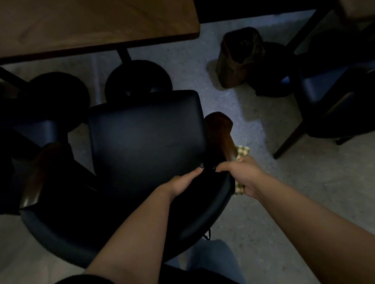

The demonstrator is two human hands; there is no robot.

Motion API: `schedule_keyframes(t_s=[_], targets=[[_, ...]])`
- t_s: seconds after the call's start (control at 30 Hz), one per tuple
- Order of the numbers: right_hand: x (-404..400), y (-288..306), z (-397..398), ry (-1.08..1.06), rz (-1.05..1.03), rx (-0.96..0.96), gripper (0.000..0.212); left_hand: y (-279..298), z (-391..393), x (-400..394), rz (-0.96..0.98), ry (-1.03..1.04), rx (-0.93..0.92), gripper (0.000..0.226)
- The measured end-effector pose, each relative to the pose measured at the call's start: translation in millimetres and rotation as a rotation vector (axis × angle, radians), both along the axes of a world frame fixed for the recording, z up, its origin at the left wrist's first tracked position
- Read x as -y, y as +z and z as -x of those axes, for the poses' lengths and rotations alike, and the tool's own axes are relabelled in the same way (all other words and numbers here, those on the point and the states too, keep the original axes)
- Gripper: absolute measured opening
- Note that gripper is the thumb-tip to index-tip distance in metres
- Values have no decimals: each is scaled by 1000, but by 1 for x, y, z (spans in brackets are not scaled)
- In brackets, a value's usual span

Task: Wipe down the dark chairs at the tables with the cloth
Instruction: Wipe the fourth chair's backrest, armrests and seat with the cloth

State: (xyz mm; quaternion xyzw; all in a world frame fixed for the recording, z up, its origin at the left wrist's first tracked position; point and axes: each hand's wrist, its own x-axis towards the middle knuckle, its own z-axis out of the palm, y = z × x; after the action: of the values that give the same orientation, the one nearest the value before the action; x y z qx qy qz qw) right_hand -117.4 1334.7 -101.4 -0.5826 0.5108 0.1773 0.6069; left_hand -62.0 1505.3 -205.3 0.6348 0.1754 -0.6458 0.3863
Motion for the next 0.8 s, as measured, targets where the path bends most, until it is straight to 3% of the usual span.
schedule_keyframes(t_s=[0.2, 0.47, 0.8], targets=[[-1, -4, -29, -30, -8, 20, 30, -3, -35, 1, -14, -38, 36, 118], [7, -8, -69, 2, -7, 32, 43, 1, -72, 9, 125, -25, 69, 113], [7, -14, -65, -25, -5, 8, 30, -27, -66, 12, 98, 41, 12, 100]])
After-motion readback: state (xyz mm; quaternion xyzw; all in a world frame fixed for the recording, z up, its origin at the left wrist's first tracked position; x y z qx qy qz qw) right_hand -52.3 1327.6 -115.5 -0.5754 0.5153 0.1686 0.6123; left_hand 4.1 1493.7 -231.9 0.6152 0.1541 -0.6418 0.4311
